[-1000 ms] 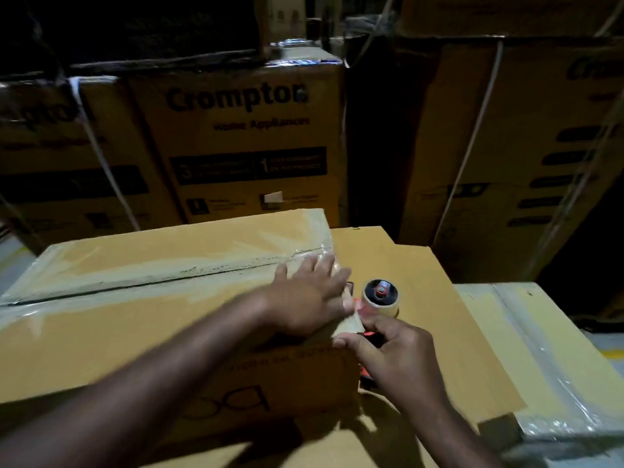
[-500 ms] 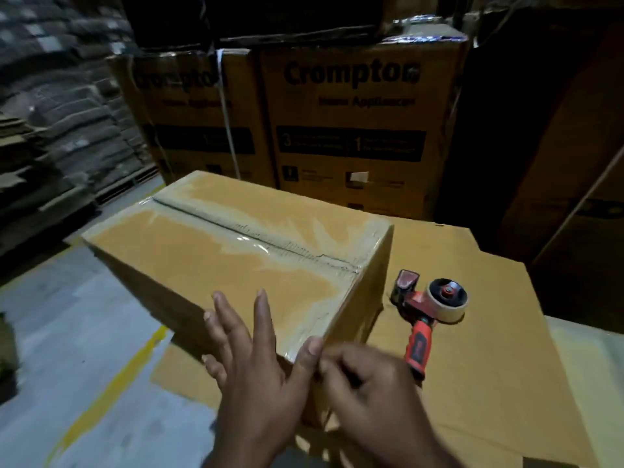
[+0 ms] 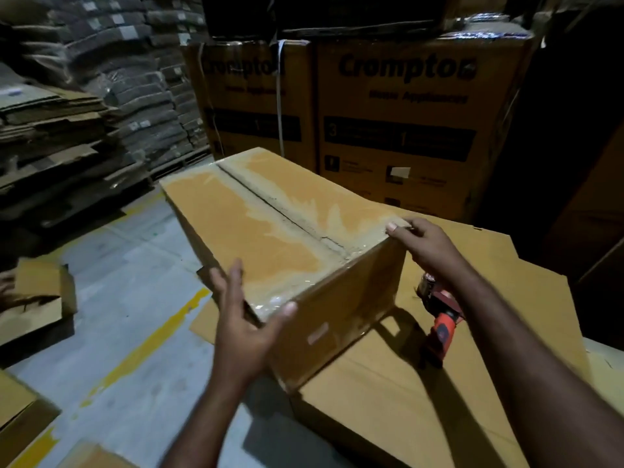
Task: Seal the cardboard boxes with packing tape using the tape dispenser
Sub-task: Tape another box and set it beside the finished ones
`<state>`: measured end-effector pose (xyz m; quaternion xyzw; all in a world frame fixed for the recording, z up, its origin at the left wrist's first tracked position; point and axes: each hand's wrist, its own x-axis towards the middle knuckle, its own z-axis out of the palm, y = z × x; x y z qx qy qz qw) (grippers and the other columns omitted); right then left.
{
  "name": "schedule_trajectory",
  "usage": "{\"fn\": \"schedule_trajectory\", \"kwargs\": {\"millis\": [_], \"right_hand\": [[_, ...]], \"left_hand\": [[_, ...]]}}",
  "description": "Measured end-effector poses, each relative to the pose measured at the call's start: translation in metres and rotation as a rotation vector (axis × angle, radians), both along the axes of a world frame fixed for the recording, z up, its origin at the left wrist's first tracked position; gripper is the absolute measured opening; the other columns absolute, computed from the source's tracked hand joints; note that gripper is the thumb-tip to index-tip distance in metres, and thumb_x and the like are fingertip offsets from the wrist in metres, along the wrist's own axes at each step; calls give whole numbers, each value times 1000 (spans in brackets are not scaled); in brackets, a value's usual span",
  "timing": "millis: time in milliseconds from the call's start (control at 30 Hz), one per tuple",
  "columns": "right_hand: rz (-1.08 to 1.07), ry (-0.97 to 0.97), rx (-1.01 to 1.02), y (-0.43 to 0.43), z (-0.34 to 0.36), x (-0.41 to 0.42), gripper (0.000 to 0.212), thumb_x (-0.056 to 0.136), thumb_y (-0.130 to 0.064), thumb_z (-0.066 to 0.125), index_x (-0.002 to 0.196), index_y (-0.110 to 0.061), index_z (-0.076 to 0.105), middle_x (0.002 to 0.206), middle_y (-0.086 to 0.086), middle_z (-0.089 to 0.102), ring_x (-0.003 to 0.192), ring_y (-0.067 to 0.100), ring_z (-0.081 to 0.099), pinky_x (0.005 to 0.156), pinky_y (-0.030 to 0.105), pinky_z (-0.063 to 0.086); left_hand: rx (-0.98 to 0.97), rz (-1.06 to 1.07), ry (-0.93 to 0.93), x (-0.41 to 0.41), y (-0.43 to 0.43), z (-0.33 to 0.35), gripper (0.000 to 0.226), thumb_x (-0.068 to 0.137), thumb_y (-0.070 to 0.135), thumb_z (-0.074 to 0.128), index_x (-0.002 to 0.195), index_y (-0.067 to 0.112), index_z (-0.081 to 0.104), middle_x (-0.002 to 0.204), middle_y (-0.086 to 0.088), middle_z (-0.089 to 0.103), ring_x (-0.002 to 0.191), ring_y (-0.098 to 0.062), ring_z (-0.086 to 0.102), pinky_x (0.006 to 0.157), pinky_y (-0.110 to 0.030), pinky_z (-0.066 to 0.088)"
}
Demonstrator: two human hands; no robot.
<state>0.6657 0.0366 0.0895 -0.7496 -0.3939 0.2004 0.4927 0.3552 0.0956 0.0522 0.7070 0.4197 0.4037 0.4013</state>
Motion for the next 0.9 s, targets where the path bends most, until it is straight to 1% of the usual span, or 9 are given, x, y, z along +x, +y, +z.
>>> {"fn": "schedule_trajectory", "kwargs": {"millis": [33, 133, 233, 300, 433, 533, 600, 767, 900], "right_hand": [[24, -25, -4, -1, -3, -8, 41, 89, -54, 63, 115, -22, 64, 108, 0, 65, 92, 16, 59, 68, 30, 44], [64, 98, -2, -1, -12, -30, 44, 87, -51, 67, 109, -14, 59, 107, 8, 62, 96, 23, 59, 75, 39, 47], [113, 397, 4, 4, -15, -50, 58, 91, -52, 60, 139, -25, 42, 132, -2, 48, 118, 18, 50, 97, 46, 44], [146, 457, 33, 6, -11, -61, 61, 95, -49, 56, 148, -31, 32, 130, -8, 46, 111, 10, 51, 90, 37, 46], [205, 400, 196, 7, 12, -75, 57, 90, -40, 64, 141, -21, 47, 132, 0, 59, 113, 20, 61, 84, 32, 54], [241, 337, 330, 2, 50, -88, 35, 97, -24, 58, 132, -19, 56, 122, 1, 66, 108, 16, 67, 78, 27, 57], [260, 242, 380, -3, 77, -97, 35, 100, -19, 53, 135, -18, 56, 121, 0, 67, 108, 13, 66, 80, 28, 58], [215, 110, 465, -22, 129, -101, 37, 101, -21, 51, 138, -19, 55, 127, 3, 65, 115, 19, 64, 86, 38, 58], [171, 19, 557, -51, 164, -99, 32, 102, -13, 48, 132, -11, 58, 113, 1, 70, 103, 8, 68, 76, 21, 57]], "left_hand": [[-59, 43, -61, -12, 9, -6, 109, 70, 66, 74, 158, 43, 14, 167, 17, -3, 148, 9, 6, 123, -30, 16], [-279, 135, -268, -35, 28, -21, 113, 60, 91, 65, 155, 52, 17, 165, 11, 23, 149, -16, 31, 120, -51, 30], [-331, 192, -348, -27, 26, -12, 104, 66, 88, 61, 155, 47, 25, 160, 8, 36, 144, -19, 39, 117, -51, 35], [-323, 287, -378, -21, 25, 1, 99, 72, 74, 60, 157, 34, 29, 159, 6, 38, 144, -16, 39, 118, -47, 35], [-227, 405, -410, -34, 45, 35, 82, 71, 61, 58, 142, 19, 55, 133, -2, 64, 122, -23, 60, 104, -52, 49], [-112, 454, -413, -42, 68, 79, 47, 73, 50, 57, 98, 15, 75, 97, 0, 72, 95, -22, 64, 89, -44, 51], [-102, 448, -431, -46, 79, 106, 31, 72, 47, 58, 74, 19, 72, 80, 0, 68, 83, -21, 61, 81, -46, 50], [-123, 365, -479, -38, 83, 164, 40, 72, 44, 60, 82, 8, 76, 95, -23, 73, 75, -24, 63, 72, -55, 52], [-98, 240, -499, -13, 72, 204, 30, 77, 40, 57, 69, 18, 76, 83, -14, 73, 77, -31, 68, 67, -53, 54]]}}
